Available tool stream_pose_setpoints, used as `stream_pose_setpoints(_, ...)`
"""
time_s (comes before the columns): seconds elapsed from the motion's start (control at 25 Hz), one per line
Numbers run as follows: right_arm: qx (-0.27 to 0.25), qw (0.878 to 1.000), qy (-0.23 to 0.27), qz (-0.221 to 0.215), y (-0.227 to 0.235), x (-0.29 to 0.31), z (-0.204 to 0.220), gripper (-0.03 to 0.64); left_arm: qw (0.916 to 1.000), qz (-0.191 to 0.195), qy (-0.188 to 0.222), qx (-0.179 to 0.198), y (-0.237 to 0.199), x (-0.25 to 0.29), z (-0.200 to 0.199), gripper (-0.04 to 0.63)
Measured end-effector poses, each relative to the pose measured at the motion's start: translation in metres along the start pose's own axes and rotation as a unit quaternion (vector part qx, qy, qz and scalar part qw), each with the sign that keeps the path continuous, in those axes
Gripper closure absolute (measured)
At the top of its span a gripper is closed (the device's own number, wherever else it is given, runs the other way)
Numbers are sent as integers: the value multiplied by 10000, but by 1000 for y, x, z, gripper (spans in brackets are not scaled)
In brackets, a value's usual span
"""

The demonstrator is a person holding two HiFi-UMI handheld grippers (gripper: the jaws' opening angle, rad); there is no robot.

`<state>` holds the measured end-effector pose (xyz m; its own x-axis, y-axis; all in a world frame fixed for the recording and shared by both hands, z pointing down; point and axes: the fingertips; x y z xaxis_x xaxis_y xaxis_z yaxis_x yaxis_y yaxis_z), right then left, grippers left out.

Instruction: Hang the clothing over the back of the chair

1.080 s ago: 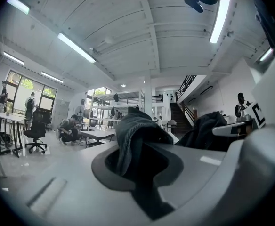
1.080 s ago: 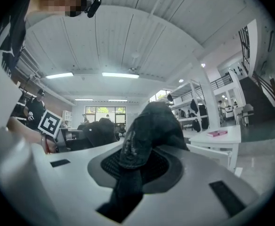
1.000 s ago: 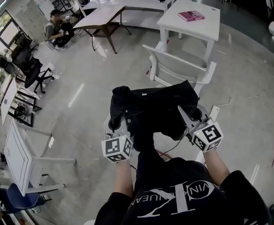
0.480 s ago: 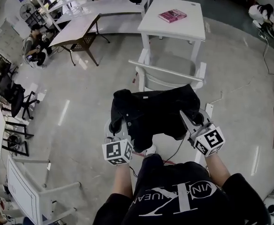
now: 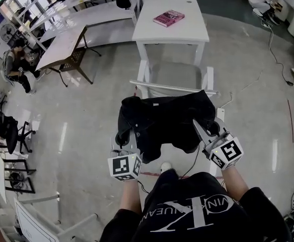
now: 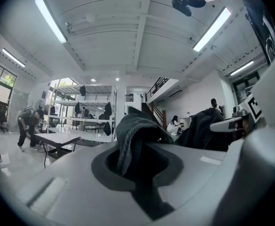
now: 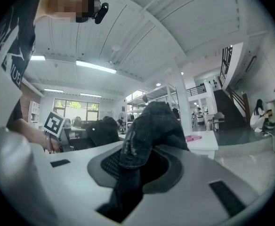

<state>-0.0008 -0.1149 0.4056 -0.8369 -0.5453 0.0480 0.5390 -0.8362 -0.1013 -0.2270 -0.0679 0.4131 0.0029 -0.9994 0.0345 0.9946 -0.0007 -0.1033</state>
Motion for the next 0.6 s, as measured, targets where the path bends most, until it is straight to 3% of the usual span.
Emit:
stream_pose_setpoints(0.36, -342, 9967, 225, 698, 14, 22, -31, 523, 9912, 928, 258, 906, 1, 46, -37, 543)
stream_pose_setpoints(0.6, -766, 9906, 528, 1001, 34, 33, -72, 523, 9850, 1321, 655, 899, 10, 71, -83, 543)
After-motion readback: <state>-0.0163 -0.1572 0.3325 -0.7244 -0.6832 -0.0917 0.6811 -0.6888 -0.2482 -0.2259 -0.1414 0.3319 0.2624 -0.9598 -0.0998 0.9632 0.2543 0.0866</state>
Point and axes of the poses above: the fingertips, and each gripper's own axes: x forward along the fingers, y to its right, z out of its underside, and after that the axes turned 7 degrees about -x, right-handed
